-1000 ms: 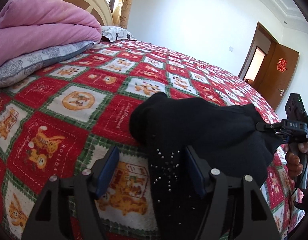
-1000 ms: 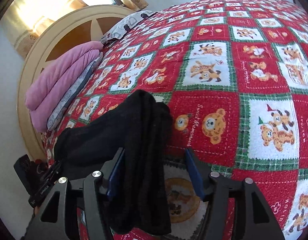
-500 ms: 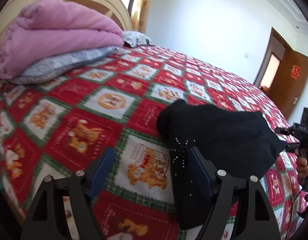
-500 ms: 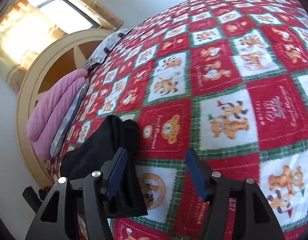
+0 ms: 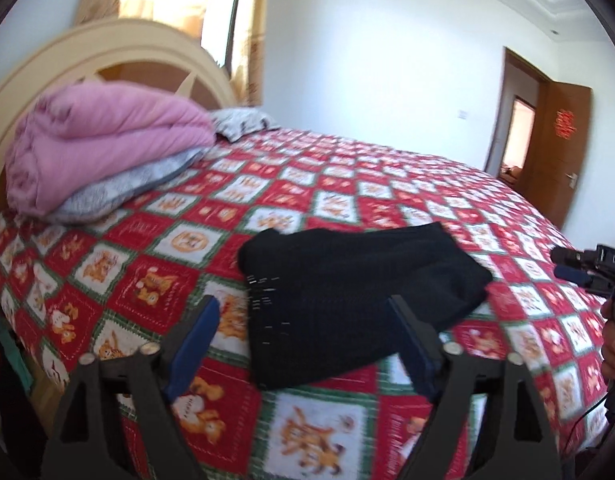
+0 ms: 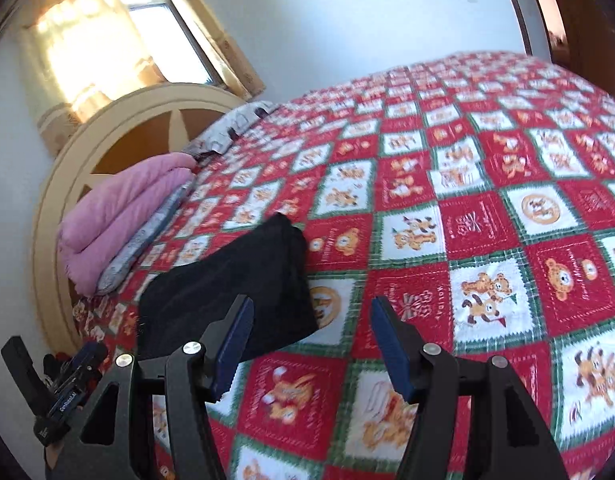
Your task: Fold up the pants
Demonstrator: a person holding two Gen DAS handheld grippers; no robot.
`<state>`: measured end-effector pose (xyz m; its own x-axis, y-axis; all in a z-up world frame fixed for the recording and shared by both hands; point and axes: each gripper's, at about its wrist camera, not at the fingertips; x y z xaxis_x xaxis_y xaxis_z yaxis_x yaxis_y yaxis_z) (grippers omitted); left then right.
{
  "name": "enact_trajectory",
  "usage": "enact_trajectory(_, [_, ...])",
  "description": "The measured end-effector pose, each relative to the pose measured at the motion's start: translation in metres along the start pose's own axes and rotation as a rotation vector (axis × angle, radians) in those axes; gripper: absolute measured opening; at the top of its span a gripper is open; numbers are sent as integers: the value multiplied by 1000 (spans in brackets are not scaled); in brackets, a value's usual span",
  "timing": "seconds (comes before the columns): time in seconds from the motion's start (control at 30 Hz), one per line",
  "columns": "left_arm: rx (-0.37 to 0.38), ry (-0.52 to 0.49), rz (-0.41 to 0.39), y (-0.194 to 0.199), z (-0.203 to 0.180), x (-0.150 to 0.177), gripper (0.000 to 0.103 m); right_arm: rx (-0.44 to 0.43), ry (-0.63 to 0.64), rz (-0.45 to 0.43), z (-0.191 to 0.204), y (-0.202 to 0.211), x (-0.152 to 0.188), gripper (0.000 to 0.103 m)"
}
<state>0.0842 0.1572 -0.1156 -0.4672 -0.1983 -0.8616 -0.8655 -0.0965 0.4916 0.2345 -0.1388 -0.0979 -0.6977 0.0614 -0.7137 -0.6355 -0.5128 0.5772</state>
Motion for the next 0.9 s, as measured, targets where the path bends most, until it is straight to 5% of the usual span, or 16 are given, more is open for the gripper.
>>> enact_trajectory(0.4, [58, -52, -89, 44, -28, -14, 100, 33, 205, -174, 82, 88, 27, 67])
enact_trajectory(0.9, [71, -67, -98, 56, -37, -14, 102, 51, 234, -178, 93, 101, 47, 67])
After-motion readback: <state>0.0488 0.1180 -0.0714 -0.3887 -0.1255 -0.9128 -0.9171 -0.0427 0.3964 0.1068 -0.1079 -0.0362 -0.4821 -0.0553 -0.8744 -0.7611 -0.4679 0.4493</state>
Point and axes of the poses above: each gripper's, at about its wrist camera, not at the fingertips, and y roughly against the way its jaws point, z to its left, x to its underside, and after that the axes turned 1 degree about -x, right-handed
